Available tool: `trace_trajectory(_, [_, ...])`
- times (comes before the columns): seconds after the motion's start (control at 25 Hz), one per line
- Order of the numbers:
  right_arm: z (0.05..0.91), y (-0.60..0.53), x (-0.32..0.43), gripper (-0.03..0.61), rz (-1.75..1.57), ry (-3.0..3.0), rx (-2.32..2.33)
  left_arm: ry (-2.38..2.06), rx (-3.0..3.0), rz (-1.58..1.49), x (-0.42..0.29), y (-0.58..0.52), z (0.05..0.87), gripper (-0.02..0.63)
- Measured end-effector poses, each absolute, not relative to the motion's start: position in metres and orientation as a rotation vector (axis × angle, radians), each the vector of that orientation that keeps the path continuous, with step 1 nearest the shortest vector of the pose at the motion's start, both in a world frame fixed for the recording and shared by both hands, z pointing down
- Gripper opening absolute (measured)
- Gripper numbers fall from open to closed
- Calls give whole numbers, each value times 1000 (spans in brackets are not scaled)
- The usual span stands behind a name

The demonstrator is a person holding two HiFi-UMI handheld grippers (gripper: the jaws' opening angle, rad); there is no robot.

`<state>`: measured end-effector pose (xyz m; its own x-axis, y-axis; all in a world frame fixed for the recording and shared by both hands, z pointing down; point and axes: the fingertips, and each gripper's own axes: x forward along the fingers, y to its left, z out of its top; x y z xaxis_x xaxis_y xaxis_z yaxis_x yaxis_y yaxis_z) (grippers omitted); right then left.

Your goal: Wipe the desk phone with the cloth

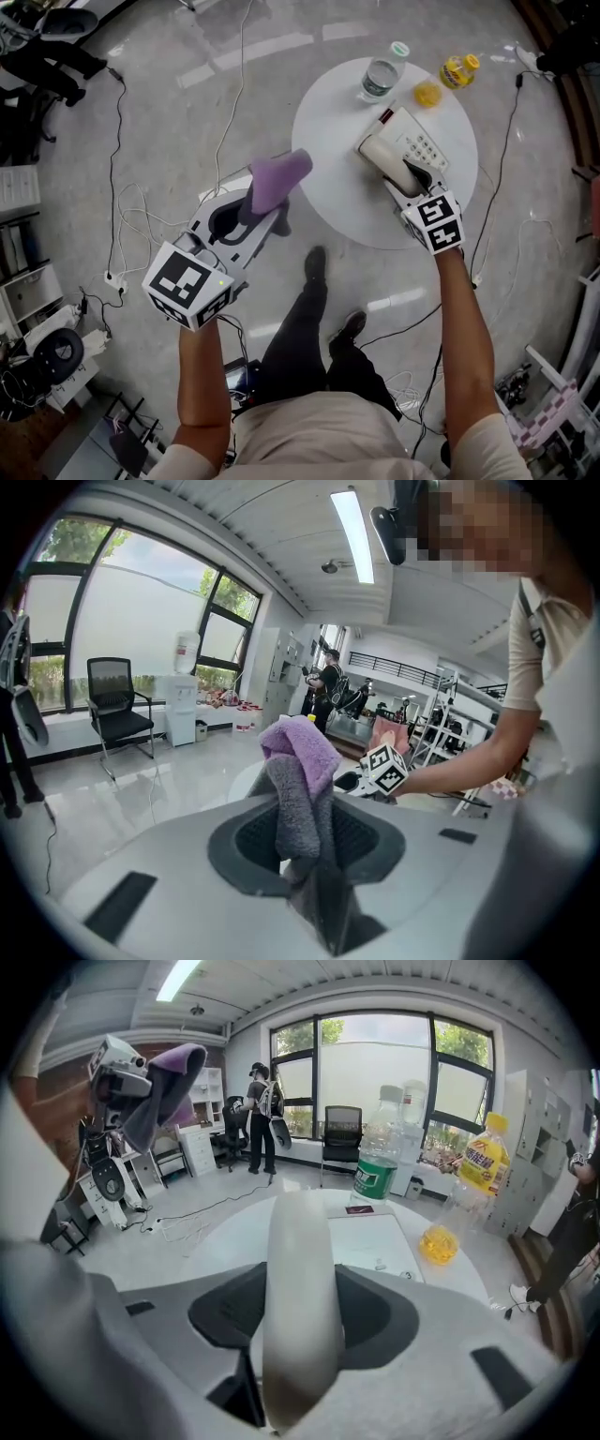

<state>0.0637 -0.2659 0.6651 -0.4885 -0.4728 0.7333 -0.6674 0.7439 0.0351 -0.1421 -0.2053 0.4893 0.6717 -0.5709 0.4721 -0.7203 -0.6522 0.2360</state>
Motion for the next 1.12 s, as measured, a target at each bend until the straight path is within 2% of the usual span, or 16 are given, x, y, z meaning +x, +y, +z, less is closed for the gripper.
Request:
trace_trajectory(0.56, [682, -269, 65, 214, 269, -2168, 743, -996, 2497, 497, -126, -208, 489, 91])
trace_trajectory(0.64, [679, -267, 67, 242, 266, -2157, 724, -991, 2504, 486, -122, -206, 483, 91])
trace_trajectory(0.72, [669, -265, 68, 265, 267, -2160, 725, -989, 2511, 480, -119, -204, 475, 91])
trace_trajectory(0.96, [613, -255, 77, 267, 236, -2209, 793, -1010, 2535, 476, -117, -190, 444, 91])
trace_trajectory(1.04, [590, -254, 85, 257, 221, -2237, 841, -1022, 2546, 471, -112, -189, 434, 91])
trace_trajectory(1.12, [560, -250, 90, 218, 210, -2275, 896, -1033, 2565, 460, -107, -186, 420, 91])
